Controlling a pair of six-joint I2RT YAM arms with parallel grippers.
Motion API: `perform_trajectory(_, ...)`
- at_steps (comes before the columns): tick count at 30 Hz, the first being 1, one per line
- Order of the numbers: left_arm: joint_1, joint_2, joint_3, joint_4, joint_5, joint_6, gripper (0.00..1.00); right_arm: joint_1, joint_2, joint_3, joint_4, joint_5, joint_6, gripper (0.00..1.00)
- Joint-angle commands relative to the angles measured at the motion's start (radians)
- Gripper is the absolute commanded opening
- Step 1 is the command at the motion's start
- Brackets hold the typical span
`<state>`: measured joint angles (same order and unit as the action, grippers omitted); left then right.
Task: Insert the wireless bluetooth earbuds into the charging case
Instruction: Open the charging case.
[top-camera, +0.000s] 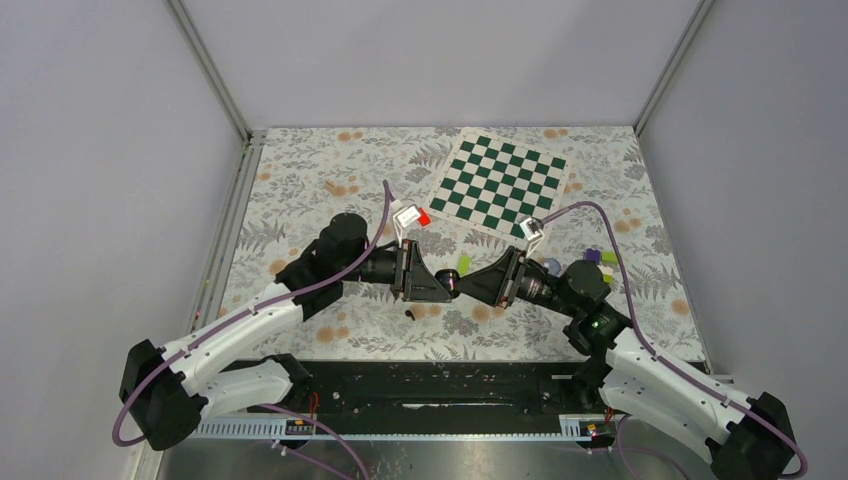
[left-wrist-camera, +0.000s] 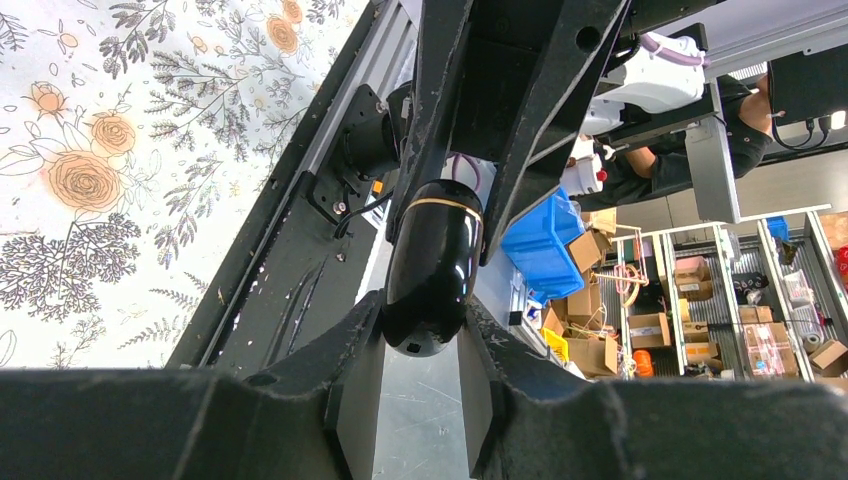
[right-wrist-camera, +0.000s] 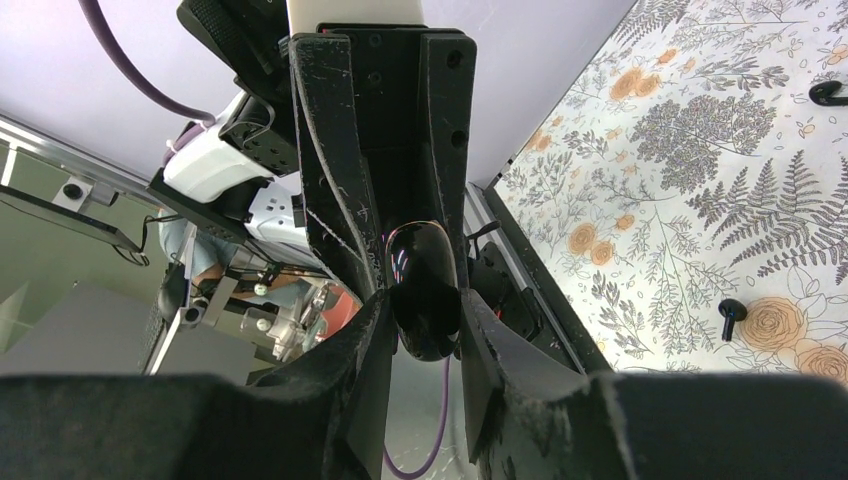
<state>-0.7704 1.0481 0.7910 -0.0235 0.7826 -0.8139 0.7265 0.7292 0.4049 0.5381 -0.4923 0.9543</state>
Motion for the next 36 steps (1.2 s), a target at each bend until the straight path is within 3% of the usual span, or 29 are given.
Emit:
perform_trajectory(1, -0.004, -0.019, -0.006, 0.07, 0.026, 0.004, 0.0, 0.01, 0.024, 0.021, 0.1, -0.029, 0.026, 0.2)
perform_trajectory(5, -0.003, -0.028, 0.001, 0.074, 0.029, 0.004, 0.0, 0.009, 0.032, 0.005, 0.114, -0.016, 0.038, 0.18)
perform_trajectory(11, -0.004, -0.061, 0.013, 0.052, 0.031, 0.023, 0.0, 0.008, -0.014, -0.004, -0.062, 0.089, -0.013, 0.35)
perform_trajectory(16, 0.0, -0.074, 0.011, 0.04, 0.03, 0.028, 0.0, 0.009, -0.058, 0.001, -0.151, 0.152, -0.034, 0.4)
perform_trajectory(36, 0.004, -0.098, -0.01, 0.032, 0.028, 0.038, 0.0, 0.009, -0.07, 0.01, -0.121, 0.134, 0.001, 0.41)
